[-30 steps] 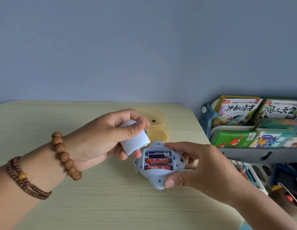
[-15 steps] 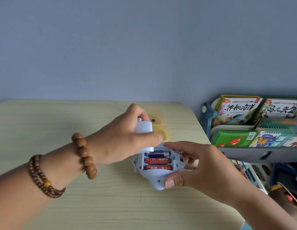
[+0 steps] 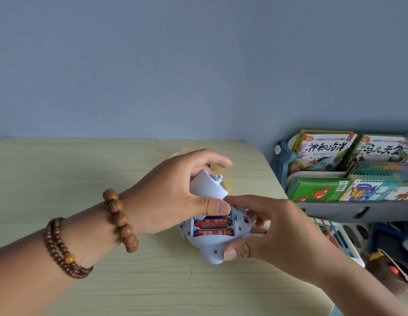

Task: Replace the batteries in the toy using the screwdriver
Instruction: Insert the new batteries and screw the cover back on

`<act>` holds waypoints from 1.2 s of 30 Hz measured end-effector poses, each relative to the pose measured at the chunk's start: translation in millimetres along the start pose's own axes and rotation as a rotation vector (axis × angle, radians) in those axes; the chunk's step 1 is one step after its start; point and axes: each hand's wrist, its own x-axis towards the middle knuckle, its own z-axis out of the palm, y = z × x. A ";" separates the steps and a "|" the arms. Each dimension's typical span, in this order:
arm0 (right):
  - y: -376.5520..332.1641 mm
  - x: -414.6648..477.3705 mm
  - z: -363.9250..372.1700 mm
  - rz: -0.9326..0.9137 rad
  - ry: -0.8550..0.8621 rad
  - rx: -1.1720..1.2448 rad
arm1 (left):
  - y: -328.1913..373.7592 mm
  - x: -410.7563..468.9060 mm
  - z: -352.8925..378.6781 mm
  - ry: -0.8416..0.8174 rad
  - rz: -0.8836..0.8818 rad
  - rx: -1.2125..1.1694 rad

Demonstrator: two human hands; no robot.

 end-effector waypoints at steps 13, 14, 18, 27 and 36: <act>-5.2 0.9 2.0 0.005 0.008 0.027 | -3.4 -5.8 6.9 0.102 -0.011 0.030; -5.0 0.7 1.9 0.007 0.011 0.025 | -3.6 -7.1 6.5 0.138 0.012 0.023; -5.0 0.3 1.2 0.017 0.010 0.015 | 1.3 -13.5 5.4 0.132 0.082 0.115; -3.0 1.1 0.8 0.027 0.034 -0.002 | 4.7 -17.3 9.0 0.158 0.181 0.042; -3.5 0.2 2.9 0.027 0.033 0.028 | -4.3 -29.3 12.6 0.147 0.201 0.146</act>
